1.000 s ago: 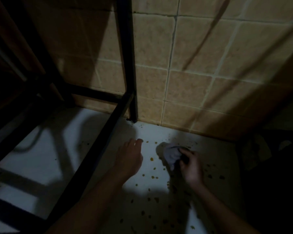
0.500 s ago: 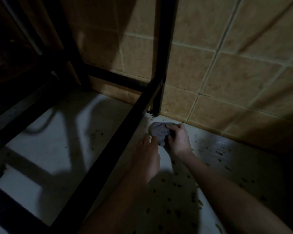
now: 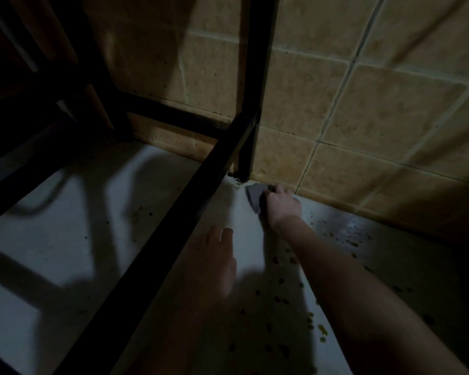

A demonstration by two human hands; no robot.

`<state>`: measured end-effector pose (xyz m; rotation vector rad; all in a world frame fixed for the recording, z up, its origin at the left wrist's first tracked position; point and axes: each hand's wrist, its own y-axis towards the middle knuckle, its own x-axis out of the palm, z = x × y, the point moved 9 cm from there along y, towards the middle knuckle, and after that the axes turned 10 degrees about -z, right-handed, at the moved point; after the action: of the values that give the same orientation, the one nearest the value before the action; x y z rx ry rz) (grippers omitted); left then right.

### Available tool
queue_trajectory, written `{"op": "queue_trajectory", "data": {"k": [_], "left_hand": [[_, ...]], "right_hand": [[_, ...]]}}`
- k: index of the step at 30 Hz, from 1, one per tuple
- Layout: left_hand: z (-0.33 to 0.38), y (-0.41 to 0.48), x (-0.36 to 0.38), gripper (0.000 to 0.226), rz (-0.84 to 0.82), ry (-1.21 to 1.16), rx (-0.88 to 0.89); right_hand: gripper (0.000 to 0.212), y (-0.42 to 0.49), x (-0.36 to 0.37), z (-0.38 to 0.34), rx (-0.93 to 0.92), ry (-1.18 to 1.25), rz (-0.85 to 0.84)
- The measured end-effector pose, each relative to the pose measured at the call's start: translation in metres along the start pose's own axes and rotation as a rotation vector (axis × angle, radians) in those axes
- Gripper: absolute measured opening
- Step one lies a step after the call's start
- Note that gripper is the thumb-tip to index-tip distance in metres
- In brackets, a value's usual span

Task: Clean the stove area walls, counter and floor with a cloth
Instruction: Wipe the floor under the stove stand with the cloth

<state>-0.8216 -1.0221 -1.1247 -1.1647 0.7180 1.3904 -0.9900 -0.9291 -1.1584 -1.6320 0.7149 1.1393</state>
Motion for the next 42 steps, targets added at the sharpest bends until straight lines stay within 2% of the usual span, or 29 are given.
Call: {"op": "queue_trajectory", "data": {"k": [3,8,10,14,18,20,25,32,37,42], "left_hand": [[-0.004,-0.003,0.007,0.042,-0.037,-0.007,-0.041],[0.008,-0.005,0.023,0.051,-0.089,-0.121,-0.031],[0.009,-0.004,0.026,0.054,-0.094,-0.129,-0.03],[0.004,-0.008,0.025,0.056,-0.077,-0.107,-0.063],[-0.002,-0.016,0.025,0.054,-0.039,-0.096,-0.102],[-0.008,-0.017,0.027,0.052,-0.04,-0.126,-0.128],[-0.011,-0.018,0.032,0.05,-0.089,-0.16,-0.138],[0.01,-0.022,0.028,0.042,-0.044,-0.132,-0.005],[0.023,-0.018,0.023,0.039,-0.049,-0.062,0.069],[0.048,-0.014,0.017,0.039,-0.041,-0.053,0.119]], "right_hand": [[0.038,-0.006,0.001,0.04,0.133,0.071,0.022],[0.036,-0.011,0.003,0.047,0.168,0.112,0.046],[0.043,-0.008,0.005,0.03,0.118,0.136,0.027],[0.063,0.011,0.014,-0.021,-0.099,0.057,-0.057],[0.073,0.021,0.013,-0.041,-0.176,-0.084,-0.112],[0.069,0.019,0.011,-0.035,-0.157,-0.097,-0.116],[0.044,0.003,0.006,0.015,0.018,-0.052,-0.024],[0.037,-0.027,0.02,0.087,0.141,0.058,-0.019],[0.038,-0.06,0.026,0.137,0.184,0.048,0.117],[0.043,-0.074,0.048,0.205,0.278,0.19,0.045]]}}
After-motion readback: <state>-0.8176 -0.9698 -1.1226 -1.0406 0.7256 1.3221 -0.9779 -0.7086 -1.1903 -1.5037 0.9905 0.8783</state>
